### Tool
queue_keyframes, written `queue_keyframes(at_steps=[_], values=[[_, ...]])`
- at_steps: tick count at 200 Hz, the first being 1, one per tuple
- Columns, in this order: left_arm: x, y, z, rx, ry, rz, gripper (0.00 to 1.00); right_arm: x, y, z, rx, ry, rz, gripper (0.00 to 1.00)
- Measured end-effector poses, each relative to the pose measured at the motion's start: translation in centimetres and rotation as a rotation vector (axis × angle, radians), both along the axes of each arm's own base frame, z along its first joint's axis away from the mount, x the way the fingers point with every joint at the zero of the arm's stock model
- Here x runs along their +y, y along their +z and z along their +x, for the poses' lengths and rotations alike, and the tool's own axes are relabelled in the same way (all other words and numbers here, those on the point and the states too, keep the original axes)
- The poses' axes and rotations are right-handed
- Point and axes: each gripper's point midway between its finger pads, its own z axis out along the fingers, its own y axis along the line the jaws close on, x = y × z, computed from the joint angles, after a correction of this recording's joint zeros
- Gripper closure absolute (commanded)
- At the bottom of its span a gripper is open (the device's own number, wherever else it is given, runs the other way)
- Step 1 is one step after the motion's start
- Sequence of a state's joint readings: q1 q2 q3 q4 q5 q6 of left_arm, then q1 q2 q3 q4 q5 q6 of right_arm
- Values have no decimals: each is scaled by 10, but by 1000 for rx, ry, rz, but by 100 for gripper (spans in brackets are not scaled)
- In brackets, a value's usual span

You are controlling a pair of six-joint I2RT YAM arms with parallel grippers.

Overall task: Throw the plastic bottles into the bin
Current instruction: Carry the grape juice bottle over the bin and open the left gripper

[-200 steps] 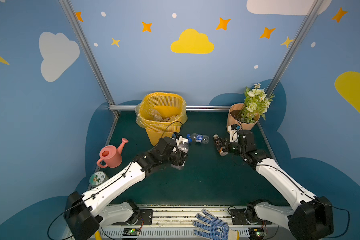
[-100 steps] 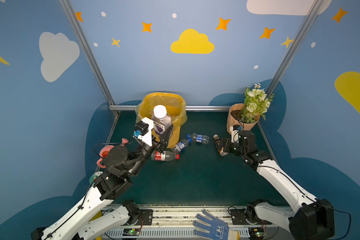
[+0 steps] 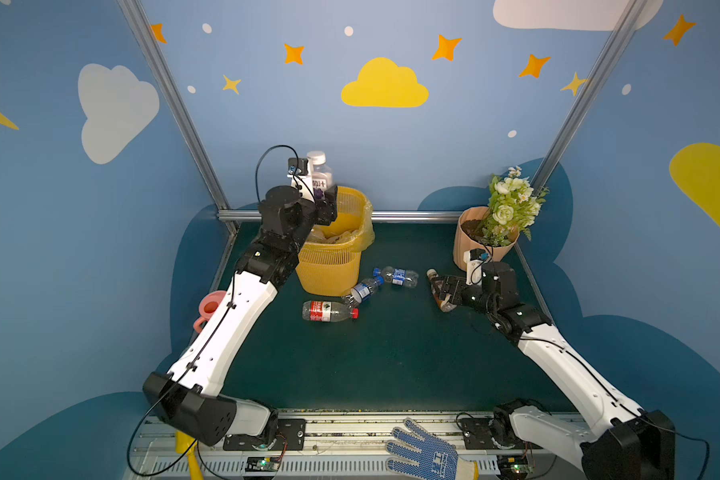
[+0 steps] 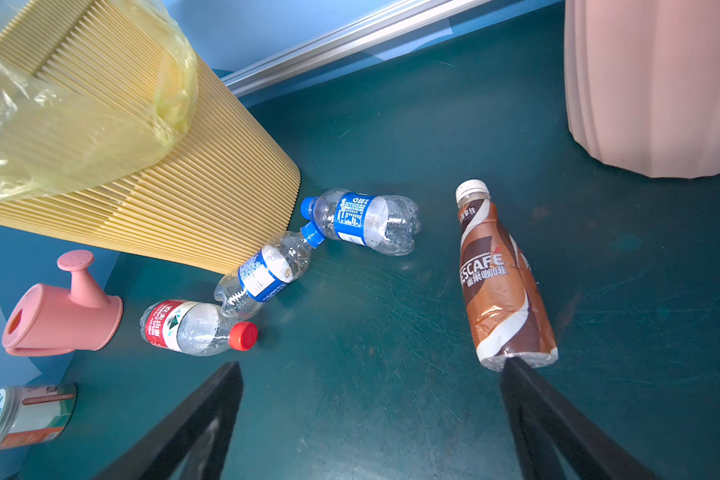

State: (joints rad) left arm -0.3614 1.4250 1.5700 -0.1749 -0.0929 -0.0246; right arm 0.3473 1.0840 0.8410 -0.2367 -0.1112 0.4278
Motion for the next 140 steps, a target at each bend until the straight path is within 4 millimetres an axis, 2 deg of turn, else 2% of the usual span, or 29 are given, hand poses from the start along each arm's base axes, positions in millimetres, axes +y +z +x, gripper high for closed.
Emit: queue_keyframes(at_steps=[17,32,41,52,78,90,103,118,140], values=[[-3,-41,-1,125,-9,-12,0,-4,3,-1,-11,-8,-4,5],[-3,-47,-10,160,-18,-23,0,-7,5,-1,-17,-15,-7,5],[-2,-35,-19,140,-24,-40,0,-8,5,-1,-17,-19,-9,5],[3,-12,-34,82,-33,-66,0,-9,5,-1,-16,-23,-9,5],[19,52,-91,-130,-57,-145,0,-10,1,0,-5,-24,-7,5],[24,68,-113,-198,-69,-169,0,-8,-2,1,5,-21,-6,5],[28,74,-129,-240,-74,-186,0,-8,-5,2,15,-18,-7,5],[30,62,-133,-230,-64,-186,0,-7,-7,2,21,-17,-10,5],[32,18,-124,-144,-29,-173,0,-8,-10,3,19,-12,-27,5]])
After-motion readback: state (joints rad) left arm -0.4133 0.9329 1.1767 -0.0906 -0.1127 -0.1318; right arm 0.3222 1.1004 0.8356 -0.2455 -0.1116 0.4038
